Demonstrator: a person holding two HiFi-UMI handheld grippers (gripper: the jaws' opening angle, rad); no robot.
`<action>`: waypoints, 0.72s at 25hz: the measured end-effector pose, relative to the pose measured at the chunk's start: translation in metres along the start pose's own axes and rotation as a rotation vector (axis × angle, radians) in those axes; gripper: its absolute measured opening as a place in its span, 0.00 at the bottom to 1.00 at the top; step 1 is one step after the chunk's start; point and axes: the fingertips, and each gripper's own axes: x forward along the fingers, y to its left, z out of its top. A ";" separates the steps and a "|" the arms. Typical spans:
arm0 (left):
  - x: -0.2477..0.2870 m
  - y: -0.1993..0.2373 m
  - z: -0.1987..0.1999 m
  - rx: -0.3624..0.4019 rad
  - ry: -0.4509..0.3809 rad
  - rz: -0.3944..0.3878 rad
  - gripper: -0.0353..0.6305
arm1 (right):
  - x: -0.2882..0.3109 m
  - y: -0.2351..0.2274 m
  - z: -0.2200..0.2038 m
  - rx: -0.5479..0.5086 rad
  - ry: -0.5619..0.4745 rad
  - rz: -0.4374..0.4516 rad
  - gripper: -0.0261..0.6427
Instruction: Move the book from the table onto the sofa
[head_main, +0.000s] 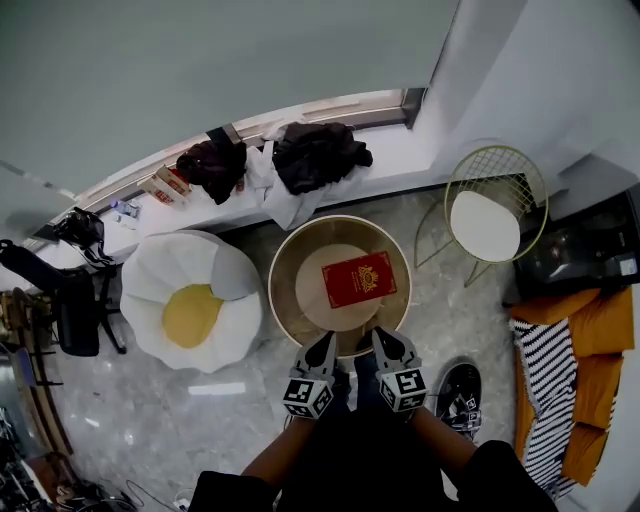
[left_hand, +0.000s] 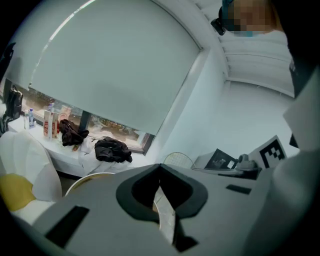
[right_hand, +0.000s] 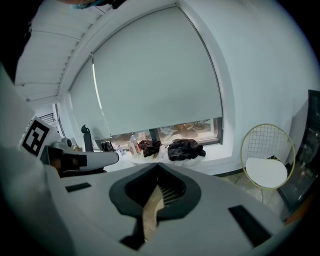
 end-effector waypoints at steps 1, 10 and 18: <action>0.010 0.002 -0.006 0.006 0.014 -0.006 0.07 | 0.008 -0.012 -0.005 0.012 0.010 0.003 0.06; 0.113 0.045 -0.078 0.068 0.207 0.084 0.07 | 0.088 -0.108 -0.051 0.094 0.161 0.075 0.06; 0.164 0.092 -0.141 0.062 0.372 0.120 0.07 | 0.160 -0.154 -0.099 0.026 0.281 0.174 0.06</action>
